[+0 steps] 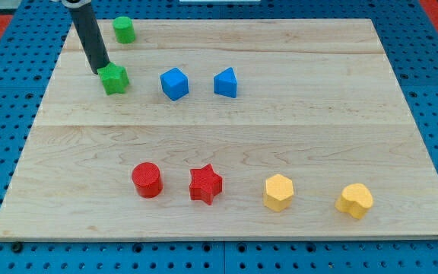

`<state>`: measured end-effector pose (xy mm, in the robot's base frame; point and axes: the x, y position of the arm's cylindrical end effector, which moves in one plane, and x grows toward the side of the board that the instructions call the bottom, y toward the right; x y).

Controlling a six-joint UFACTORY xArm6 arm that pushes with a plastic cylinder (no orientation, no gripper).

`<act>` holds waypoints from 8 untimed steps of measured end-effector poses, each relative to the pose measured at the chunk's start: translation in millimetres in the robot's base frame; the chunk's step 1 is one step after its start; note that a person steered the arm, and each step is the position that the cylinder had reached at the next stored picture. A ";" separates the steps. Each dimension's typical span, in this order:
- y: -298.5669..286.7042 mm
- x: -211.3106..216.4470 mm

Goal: Slide the green circle towards the center right

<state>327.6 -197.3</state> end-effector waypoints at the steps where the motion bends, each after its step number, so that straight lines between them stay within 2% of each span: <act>1: 6.0 -5.9; 2: 22.5 -14.1; 3: 16.1 2.9; 4: 2.4 -35.3; 5: -65.8 -83.7; 6: -22.7 -116.9; 8: 164.5 -91.6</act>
<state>236.0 -32.8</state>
